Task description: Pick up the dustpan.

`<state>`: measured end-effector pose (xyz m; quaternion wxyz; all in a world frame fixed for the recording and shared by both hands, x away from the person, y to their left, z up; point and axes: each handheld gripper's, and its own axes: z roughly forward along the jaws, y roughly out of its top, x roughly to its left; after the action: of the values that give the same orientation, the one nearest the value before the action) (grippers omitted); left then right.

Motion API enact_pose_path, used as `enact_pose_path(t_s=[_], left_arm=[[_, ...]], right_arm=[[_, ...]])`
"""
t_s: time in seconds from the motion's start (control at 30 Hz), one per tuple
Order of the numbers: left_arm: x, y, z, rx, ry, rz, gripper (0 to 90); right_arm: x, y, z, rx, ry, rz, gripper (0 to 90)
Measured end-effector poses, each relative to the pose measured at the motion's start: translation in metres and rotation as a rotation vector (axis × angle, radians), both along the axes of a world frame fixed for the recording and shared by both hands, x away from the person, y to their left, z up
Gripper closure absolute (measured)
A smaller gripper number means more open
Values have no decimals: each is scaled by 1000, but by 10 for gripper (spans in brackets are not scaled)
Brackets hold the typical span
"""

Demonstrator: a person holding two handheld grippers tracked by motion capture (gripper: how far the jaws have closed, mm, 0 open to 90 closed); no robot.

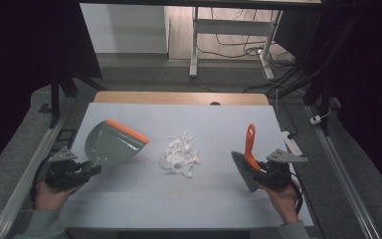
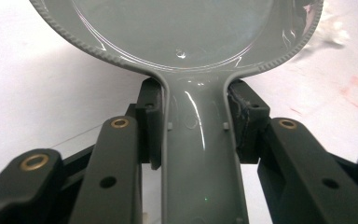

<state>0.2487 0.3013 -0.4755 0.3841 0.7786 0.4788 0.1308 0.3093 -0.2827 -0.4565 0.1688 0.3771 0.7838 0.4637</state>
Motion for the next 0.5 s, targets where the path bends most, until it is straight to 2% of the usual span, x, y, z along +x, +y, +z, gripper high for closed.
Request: enact_pose_path(t_s=[0.1,0.5], left_arm=[[-4,-5,1,11,3,-37,616],[-11,-13,-1,12,14,-83,616]], right_arm=[[-1,-1,-1,5,6,-9,699],[-1,-2,0,7,5,-11,699]])
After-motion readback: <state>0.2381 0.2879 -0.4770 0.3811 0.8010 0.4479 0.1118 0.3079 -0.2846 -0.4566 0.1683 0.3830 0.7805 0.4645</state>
